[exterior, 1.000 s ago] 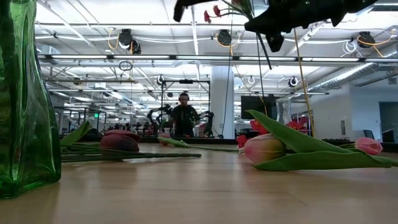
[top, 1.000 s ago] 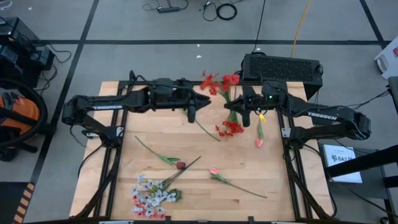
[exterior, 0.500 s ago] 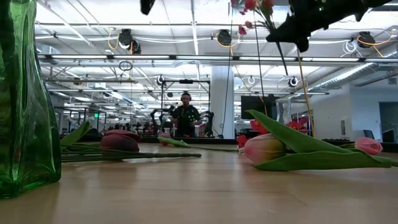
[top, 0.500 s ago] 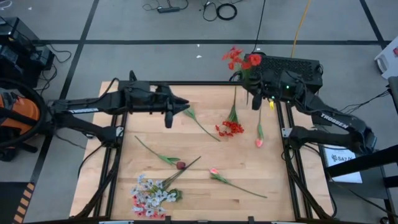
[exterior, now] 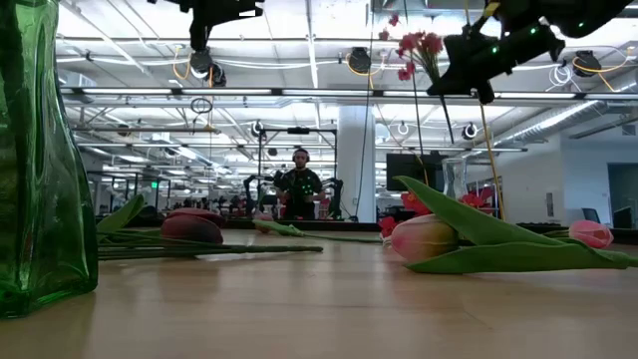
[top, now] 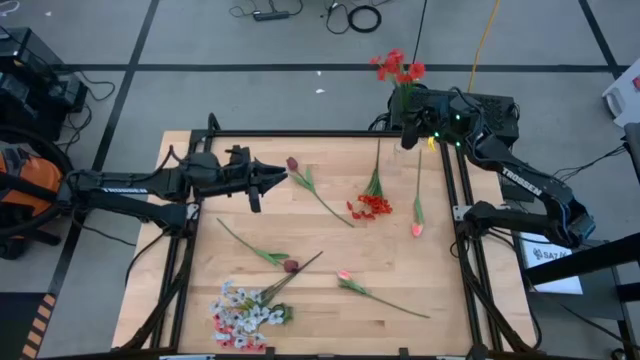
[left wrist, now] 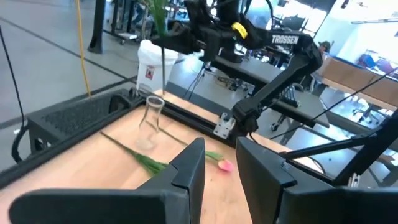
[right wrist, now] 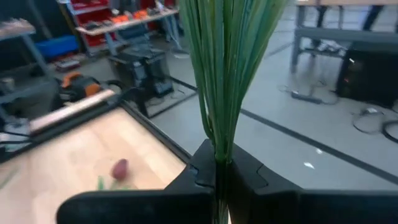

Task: Sort flowers into vase by color
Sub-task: Put the left orange flowers into the transparent vase, then put the bottom red flower into the transparent vase

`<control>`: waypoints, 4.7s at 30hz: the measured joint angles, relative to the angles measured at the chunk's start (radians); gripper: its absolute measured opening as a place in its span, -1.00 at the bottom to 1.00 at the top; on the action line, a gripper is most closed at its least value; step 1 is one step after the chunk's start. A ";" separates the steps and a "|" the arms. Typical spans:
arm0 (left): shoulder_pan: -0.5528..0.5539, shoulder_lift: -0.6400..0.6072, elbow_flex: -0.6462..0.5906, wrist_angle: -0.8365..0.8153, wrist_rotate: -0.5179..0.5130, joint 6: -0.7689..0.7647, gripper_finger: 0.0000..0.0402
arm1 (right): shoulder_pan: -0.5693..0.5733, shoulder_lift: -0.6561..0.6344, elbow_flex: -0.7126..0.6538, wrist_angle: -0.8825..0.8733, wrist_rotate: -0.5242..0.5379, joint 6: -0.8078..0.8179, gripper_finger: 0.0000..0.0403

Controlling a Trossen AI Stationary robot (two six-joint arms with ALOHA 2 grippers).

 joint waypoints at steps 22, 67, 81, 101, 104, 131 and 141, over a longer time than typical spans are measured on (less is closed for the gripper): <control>-0.048 -0.001 -0.001 0.029 -0.062 -0.023 -0.51 | -0.093 0.059 -0.245 0.373 -0.084 0.014 -1.00; -0.048 -0.001 0.000 0.051 -0.081 -0.022 -0.51 | -0.090 -0.230 -0.385 0.040 -0.157 -0.037 -0.13; -0.048 -0.001 0.000 -0.022 -0.076 -0.014 -0.51 | -0.063 -0.442 -0.366 -0.147 -0.181 0.062 -0.20; -0.108 0.005 0.000 -0.263 -0.102 -0.020 -0.51 | 0.295 -0.453 -0.256 -0.392 -0.152 0.319 -0.85; -0.127 0.004 0.000 -0.296 -0.103 -0.023 -0.51 | 0.384 -0.446 -0.256 -0.391 -0.078 0.365 -0.98; -0.298 0.003 0.000 -0.738 -0.010 -0.076 -0.51 | 1.168 0.254 0.070 -0.431 0.473 0.798 -1.00; -0.318 0.007 0.001 -0.895 -0.003 -0.071 -0.51 | 1.174 0.470 0.322 -0.618 0.417 0.788 -1.00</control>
